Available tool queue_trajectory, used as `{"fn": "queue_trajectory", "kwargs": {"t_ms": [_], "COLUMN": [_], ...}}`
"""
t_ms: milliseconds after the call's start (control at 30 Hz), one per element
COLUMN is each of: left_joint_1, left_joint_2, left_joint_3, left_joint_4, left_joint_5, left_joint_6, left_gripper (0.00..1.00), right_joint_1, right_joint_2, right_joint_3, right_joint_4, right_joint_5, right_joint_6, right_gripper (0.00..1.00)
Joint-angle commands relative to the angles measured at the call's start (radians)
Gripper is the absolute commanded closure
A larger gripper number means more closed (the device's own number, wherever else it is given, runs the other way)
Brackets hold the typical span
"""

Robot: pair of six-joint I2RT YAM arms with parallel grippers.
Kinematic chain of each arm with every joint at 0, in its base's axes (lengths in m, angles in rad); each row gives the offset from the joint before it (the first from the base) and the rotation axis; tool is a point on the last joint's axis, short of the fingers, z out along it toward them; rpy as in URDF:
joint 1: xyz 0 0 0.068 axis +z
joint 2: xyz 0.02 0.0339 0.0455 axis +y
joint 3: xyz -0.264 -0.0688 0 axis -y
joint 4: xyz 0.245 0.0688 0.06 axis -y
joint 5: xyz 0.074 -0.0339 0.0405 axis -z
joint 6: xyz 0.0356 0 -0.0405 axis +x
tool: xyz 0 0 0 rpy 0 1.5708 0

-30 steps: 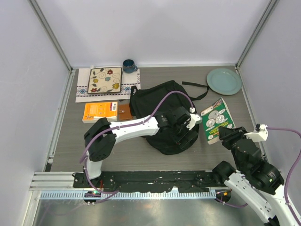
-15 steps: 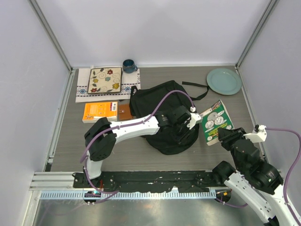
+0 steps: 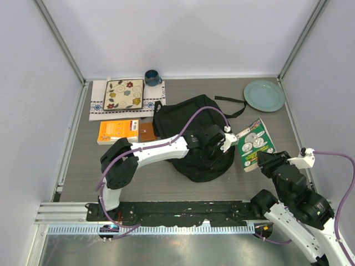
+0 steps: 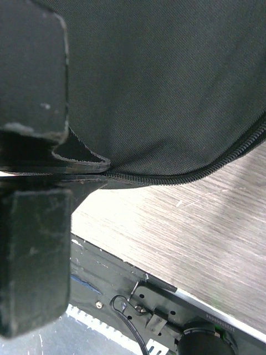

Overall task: Pack the student bag
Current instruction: Place the book in the student bag.

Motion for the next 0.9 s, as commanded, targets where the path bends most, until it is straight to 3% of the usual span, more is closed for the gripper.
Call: {"fn": "queue_trajectory", "kwargs": {"t_ms": [0,167,600,867], "left_joint_1": [-0.001,0.023,0.126,0.128], "left_joint_2": [-0.045,-0.114,-0.274,-0.371], "left_joint_3": [0.049,0.062,0.134,0.092], "left_joint_4": [-0.009,-0.016,-0.019,0.111], "left_joint_5": [-0.077,-0.22,-0.419,-0.444], "left_joint_6": [-0.009,-0.055,-0.152,-0.182], "left_gripper": [1.0,1.0,1.0,1.0], "right_joint_1": [-0.001,0.0,0.0,0.003], "right_joint_2": [-0.017,-0.03,-0.069,-0.037], "right_joint_3": [0.027,0.059,0.141,0.107], "right_joint_4": [0.078,0.045,-0.061,-0.014], "right_joint_5": [0.037,0.053,0.044,-0.146], "right_joint_6": [0.039,0.042,0.072,0.135], "right_gripper": [1.0,1.0,1.0,1.0]}}
